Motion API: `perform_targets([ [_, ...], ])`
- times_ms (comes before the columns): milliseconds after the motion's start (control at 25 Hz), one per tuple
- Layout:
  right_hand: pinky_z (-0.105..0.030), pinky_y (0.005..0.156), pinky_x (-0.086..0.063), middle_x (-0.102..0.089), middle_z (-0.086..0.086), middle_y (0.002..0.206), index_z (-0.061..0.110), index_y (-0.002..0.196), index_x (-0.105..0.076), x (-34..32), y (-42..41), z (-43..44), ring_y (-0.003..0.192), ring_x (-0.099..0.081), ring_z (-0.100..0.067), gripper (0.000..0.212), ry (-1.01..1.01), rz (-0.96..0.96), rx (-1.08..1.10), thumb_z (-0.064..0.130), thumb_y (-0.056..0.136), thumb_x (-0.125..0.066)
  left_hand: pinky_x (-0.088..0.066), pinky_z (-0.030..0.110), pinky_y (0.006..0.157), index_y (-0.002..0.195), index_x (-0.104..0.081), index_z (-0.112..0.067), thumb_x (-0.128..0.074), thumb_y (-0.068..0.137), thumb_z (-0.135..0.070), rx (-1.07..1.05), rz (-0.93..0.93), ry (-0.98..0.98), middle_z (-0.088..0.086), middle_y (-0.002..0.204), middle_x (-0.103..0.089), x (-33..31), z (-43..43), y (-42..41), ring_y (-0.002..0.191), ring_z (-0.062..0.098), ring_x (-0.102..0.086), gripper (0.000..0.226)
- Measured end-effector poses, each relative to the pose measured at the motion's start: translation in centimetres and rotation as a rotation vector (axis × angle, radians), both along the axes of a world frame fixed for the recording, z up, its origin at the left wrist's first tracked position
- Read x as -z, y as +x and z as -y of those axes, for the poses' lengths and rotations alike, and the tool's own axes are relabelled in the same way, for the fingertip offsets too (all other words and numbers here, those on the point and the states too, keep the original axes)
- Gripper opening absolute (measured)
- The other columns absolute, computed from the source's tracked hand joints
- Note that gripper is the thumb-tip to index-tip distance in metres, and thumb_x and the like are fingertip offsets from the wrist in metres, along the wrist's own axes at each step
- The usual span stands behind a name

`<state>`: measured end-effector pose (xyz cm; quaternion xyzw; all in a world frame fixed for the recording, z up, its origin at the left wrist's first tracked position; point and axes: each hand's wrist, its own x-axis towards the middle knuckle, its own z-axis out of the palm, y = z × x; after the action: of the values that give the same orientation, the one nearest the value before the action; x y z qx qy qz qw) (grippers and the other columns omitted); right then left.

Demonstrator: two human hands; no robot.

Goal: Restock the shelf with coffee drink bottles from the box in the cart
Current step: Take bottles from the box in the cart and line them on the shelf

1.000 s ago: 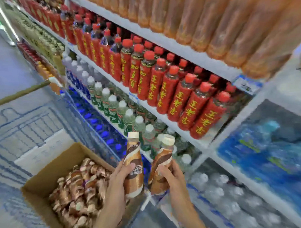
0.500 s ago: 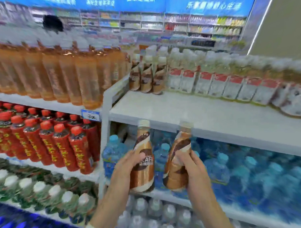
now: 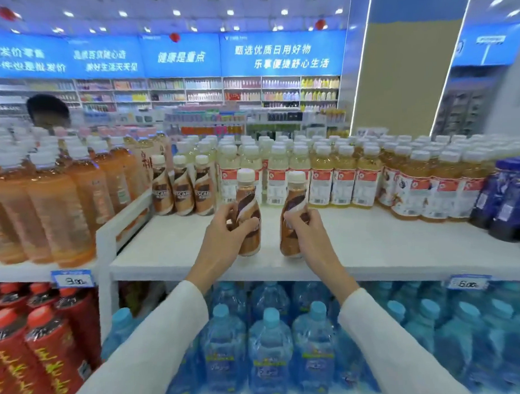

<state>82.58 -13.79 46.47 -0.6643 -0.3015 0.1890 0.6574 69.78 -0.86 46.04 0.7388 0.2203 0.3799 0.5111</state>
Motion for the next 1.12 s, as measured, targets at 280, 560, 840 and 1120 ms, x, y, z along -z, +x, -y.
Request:
perform_targets([
  [280,-0.027,0.083,-0.045,-0.06,0.003,0.117,0.023,0.12,-0.043,1.7,1.2,-2.0,0.108,-0.059,-0.01,0.038,-0.075,0.068,-0.053,0.043,0.094,-0.062,-0.052,0.035,0.102,0.13,-0.056,-0.034,-0.069,0.092,-0.032,0.068,-0.063,0.036,-0.018,0.12,-0.067,1.9,-2.7,1.1,0.111,0.003,-0.064,0.041],
  [560,-0.02,0.082,-0.046,-0.056,0.007,0.124,0.024,0.134,-0.038,3.7,2.4,-1.1,0.105,-0.059,-0.006,0.083,-0.204,0.293,0.089,0.036,0.07,-0.088,-0.051,0.029,0.088,0.132,-0.046,-0.023,-0.091,0.053,-0.06,-0.19,-0.217,0.039,-0.007,0.122,-0.058,3.0,-2.1,0.6,0.107,0.01,-0.061,0.098],
  [840,-0.019,0.077,-0.048,-0.064,0.009,0.11,0.027,0.113,-0.054,4.1,1.3,-2.5,0.098,-0.063,-0.006,0.06,-0.152,0.364,0.134,0.032,0.065,-0.091,-0.048,0.01,0.077,0.117,-0.06,-0.024,-0.091,0.07,-0.028,-0.078,-0.177,0.046,-0.014,0.108,-0.07,3.1,-2.7,0.2,0.093,-0.005,-0.065,0.056],
  [1120,-0.028,0.09,-0.053,-0.061,0.009,0.121,0.031,0.126,-0.05,5.1,0.2,-2.1,0.103,-0.062,-0.006,0.067,-0.111,0.351,0.223,0.041,0.071,-0.087,-0.054,0.021,0.082,0.121,-0.058,-0.029,-0.089,0.068,-0.046,-0.207,-0.155,0.105,-0.013,0.111,-0.062,4.0,-0.7,0.4,0.093,0.003,-0.065,0.063],
])
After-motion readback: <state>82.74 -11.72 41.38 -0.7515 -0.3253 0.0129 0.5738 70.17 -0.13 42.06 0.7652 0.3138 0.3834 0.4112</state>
